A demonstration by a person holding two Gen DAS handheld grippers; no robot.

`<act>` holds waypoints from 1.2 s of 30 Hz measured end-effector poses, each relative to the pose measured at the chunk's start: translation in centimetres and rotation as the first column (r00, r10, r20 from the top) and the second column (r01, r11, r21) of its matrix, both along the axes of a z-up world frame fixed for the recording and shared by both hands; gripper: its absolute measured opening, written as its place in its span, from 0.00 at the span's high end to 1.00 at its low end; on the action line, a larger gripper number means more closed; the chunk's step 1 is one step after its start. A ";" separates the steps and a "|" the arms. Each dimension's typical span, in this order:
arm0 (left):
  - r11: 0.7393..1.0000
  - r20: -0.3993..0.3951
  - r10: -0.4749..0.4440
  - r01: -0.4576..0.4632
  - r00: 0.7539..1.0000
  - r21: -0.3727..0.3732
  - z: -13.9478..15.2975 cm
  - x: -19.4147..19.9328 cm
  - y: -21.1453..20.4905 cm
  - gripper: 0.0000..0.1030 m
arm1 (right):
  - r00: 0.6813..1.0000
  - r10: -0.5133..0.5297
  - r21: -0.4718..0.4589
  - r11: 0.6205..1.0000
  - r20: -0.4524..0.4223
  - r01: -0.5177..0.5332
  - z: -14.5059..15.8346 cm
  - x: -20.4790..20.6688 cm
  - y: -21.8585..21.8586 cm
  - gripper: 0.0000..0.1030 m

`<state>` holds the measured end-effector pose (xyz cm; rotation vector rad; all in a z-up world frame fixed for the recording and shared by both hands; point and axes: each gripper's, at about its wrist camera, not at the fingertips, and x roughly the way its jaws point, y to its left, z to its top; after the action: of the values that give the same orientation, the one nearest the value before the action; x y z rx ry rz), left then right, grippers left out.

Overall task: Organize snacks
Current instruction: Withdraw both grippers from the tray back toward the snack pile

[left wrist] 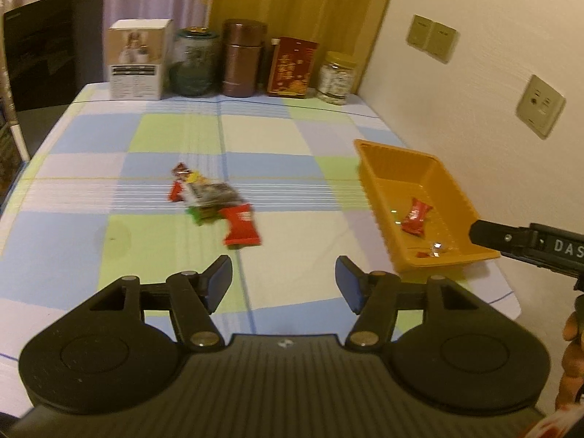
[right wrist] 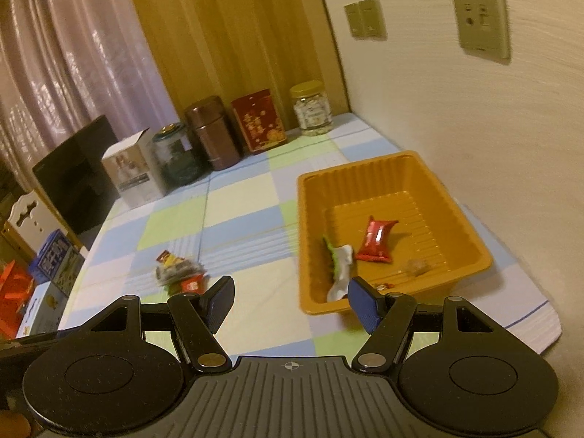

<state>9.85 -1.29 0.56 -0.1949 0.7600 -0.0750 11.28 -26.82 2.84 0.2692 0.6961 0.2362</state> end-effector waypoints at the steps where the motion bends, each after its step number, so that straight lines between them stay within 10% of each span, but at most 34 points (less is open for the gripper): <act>1: 1.000 0.000 0.008 -0.008 1.000 0.002 0.0 -0.1 0.5 0.42 | 1.000 0.006 -0.003 1.000 0.000 -0.006 0.0 0.0 0.4 0.33; 36: 0.998 -0.028 0.014 -0.012 1.000 0.054 -1.9 3.1 9.1 0.38 | 0.988 0.146 -0.054 0.987 -0.039 -0.148 -2.8 3.5 10.3 0.33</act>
<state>12.93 7.79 -1.31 -0.1500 0.7886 -0.0395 14.79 -16.55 0.02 0.1684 0.7575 0.3529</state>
